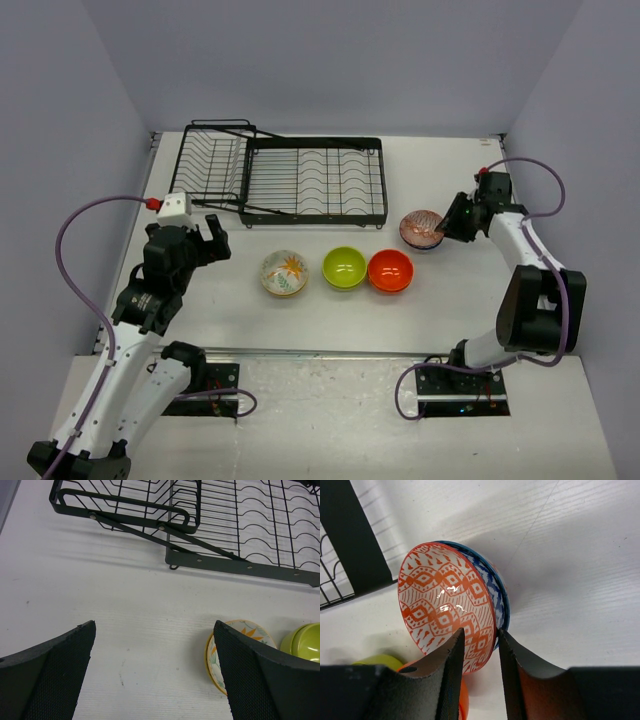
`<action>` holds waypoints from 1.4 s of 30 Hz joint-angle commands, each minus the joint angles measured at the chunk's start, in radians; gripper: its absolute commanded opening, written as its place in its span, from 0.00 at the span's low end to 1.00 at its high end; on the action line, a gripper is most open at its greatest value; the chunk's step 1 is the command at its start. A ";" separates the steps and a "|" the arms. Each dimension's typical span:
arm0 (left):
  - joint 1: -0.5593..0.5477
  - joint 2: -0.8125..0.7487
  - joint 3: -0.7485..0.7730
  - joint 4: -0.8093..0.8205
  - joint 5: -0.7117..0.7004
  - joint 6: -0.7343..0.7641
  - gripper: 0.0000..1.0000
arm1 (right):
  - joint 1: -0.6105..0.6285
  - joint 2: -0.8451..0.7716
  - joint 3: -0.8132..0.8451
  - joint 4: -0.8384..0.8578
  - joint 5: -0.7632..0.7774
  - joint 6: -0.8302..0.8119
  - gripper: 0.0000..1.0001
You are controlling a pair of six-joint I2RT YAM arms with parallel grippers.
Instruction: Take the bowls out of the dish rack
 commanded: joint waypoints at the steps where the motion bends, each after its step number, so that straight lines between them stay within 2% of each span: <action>1: 0.010 -0.003 0.007 0.033 -0.010 0.013 1.00 | -0.001 -0.052 -0.009 0.040 0.008 0.008 0.35; 5: 0.010 -0.002 0.007 0.032 -0.012 0.011 1.00 | 0.000 -0.076 -0.051 0.058 0.040 0.013 0.35; 9: 0.010 -0.003 0.007 0.032 -0.012 0.011 1.00 | -0.001 -0.113 -0.078 0.087 0.048 0.023 0.20; 14: 0.010 -0.005 0.007 0.032 -0.016 0.011 1.00 | 0.000 -0.096 -0.076 0.083 0.043 0.020 0.12; 25: 0.030 -0.014 0.025 0.019 -0.064 -0.010 1.00 | 0.000 -0.081 -0.096 0.092 0.014 0.022 0.11; 27: 0.062 -0.023 0.028 0.015 -0.097 -0.015 1.00 | 0.000 -0.081 -0.098 0.087 0.008 0.028 0.18; 30: 0.112 -0.063 0.033 0.009 -0.127 -0.022 1.00 | -0.001 -0.114 -0.105 0.069 0.029 0.033 0.22; 31: 0.122 -0.071 0.030 0.015 -0.136 -0.024 1.00 | 0.000 -0.151 -0.105 0.064 0.038 0.034 0.30; 34: 0.134 -0.088 0.030 0.009 -0.159 -0.028 1.00 | 0.002 -0.238 -0.108 0.049 0.074 0.054 0.43; 35: 0.134 -0.089 0.031 0.007 -0.166 -0.028 1.00 | 0.003 -0.309 -0.105 0.043 0.078 0.059 0.54; 37: 0.134 -0.089 0.039 -0.005 -0.170 -0.019 1.00 | 0.023 -0.392 -0.093 0.025 0.083 0.048 0.67; 38: 0.133 -0.088 0.047 -0.016 -0.157 -0.015 1.00 | 0.037 -0.477 -0.087 -0.001 0.091 0.036 0.99; 42: 0.133 -0.098 0.109 -0.077 -0.118 -0.001 1.00 | 0.098 -0.691 -0.055 -0.090 0.153 -0.004 0.99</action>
